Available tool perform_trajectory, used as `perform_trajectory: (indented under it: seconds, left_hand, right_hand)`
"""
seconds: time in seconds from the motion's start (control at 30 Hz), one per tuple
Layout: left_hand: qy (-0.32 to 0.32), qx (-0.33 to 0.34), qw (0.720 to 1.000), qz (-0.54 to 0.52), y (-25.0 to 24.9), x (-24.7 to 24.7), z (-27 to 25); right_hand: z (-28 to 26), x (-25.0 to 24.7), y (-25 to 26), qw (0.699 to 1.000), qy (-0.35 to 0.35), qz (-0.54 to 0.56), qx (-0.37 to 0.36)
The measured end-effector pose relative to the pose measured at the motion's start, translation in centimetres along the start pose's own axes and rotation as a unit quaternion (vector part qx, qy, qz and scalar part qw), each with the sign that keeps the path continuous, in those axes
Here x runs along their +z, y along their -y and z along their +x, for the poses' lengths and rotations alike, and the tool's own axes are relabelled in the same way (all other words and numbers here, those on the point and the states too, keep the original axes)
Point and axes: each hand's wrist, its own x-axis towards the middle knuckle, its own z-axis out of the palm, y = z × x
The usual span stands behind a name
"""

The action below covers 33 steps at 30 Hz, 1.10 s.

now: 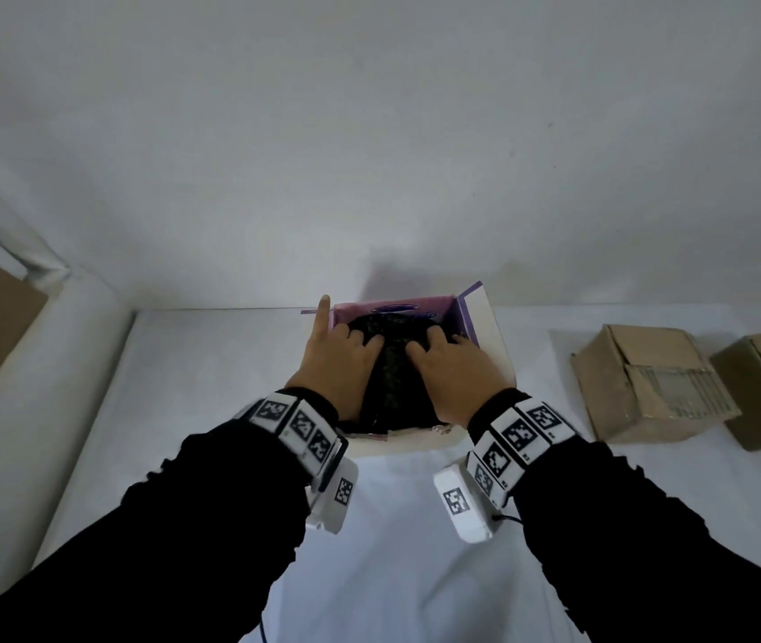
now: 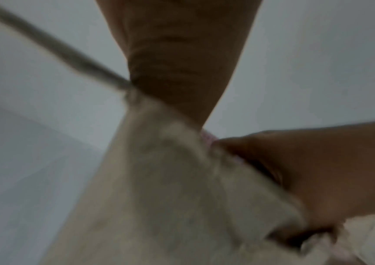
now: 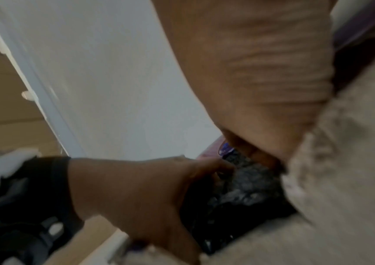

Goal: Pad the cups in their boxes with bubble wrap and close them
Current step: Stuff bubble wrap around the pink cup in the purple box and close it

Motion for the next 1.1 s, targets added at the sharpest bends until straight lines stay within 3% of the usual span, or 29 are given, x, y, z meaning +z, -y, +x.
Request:
perform_trajectory:
  seconds: [0.17, 0.27, 0.43, 0.6, 0.67, 0.73, 0.83, 0.93, 1.1]
  left_hand:
    - [-0.026, -0.005, 1.000, -0.002, 0.3, -2.5, -1.8]
    - [-0.008, 0.004, 0.998, -0.062, -1.3, -2.4, -3.0]
    - [0.004, 0.022, 0.990, -0.143, -2.6, -1.0, -3.1]
    - [0.131, 0.012, 0.961, -0.241, -3.0, -1.1, -2.0]
    - [0.151, 0.000, 0.958, -0.244, -2.6, -1.1, -1.1]
    - [0.105, -0.005, 0.969, -0.224, -2.5, -1.0, -0.6]
    - [0.008, -0.014, 0.995, -0.098, -2.7, -0.8, -0.7]
    - [-0.052, -0.025, 0.998, 0.001, -1.7, 0.0, -0.7]
    - [-0.042, -0.029, 0.999, 0.000, 0.2, 2.3, 0.0]
  right_hand:
    - [-1.1, -1.1, -0.4, 1.000, -0.009, 0.016, -0.025]
    - [-1.3, -0.5, 0.0, 0.999, -0.007, -0.012, -0.033]
    - [-1.8, -0.6, 0.3, 0.995, 0.063, 0.074, -0.011]
    - [-1.2, -0.9, 0.6, 0.978, 0.163, 0.131, 0.011]
    - [-0.9, -1.2, 0.3, 0.973, 0.178, 0.145, 0.015]
    - [-0.6, -1.4, 0.0, 0.979, 0.153, 0.138, 0.010]
    - [-0.3, -1.8, -0.4, 0.991, 0.063, 0.118, -0.008]
    - [1.1, -1.7, -1.0, 0.992, -0.005, 0.124, 0.000]
    - [4.9, -1.2, -1.3, 0.987, 0.117, 0.108, 0.007]
